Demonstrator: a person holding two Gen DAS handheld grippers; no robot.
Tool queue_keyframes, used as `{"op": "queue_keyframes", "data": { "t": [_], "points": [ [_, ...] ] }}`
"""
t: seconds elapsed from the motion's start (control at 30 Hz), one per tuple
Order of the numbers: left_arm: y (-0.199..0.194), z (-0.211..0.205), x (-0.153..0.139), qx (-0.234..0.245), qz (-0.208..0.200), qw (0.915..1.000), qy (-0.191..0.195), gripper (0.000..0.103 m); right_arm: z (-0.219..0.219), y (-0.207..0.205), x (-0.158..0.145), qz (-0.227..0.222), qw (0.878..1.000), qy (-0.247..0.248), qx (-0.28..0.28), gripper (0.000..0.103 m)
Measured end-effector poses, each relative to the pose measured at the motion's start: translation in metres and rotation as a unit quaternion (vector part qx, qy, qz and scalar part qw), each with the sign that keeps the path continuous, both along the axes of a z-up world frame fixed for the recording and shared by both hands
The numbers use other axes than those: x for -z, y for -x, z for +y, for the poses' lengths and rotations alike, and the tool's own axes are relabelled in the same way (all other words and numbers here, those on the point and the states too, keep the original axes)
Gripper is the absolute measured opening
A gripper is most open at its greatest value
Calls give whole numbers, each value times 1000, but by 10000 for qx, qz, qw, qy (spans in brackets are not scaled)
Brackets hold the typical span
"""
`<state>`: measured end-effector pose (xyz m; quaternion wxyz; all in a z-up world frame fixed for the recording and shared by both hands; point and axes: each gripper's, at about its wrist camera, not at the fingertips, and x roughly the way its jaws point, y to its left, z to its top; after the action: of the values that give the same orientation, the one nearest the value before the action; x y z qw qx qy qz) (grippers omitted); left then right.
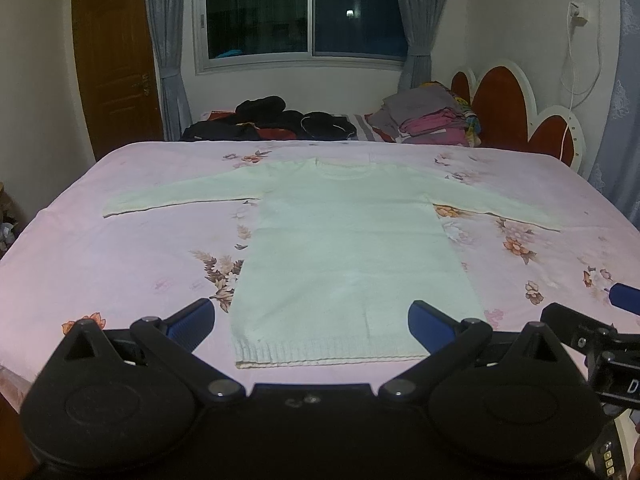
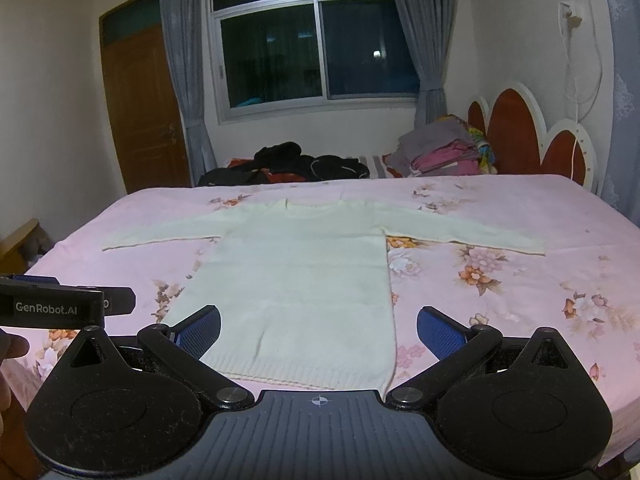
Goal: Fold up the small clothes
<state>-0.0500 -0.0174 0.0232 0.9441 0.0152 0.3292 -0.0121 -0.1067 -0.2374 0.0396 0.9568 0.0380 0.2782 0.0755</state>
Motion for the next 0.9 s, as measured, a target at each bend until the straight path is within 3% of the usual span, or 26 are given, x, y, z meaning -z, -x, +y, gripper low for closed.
{"op": "queue_keyframes", "data": {
  "t": [0.9],
  "points": [
    [-8, 16, -2, -82, 26, 10000, 36, 103, 4, -4, 3, 8, 10000, -34, -38, 103]
  ]
}}
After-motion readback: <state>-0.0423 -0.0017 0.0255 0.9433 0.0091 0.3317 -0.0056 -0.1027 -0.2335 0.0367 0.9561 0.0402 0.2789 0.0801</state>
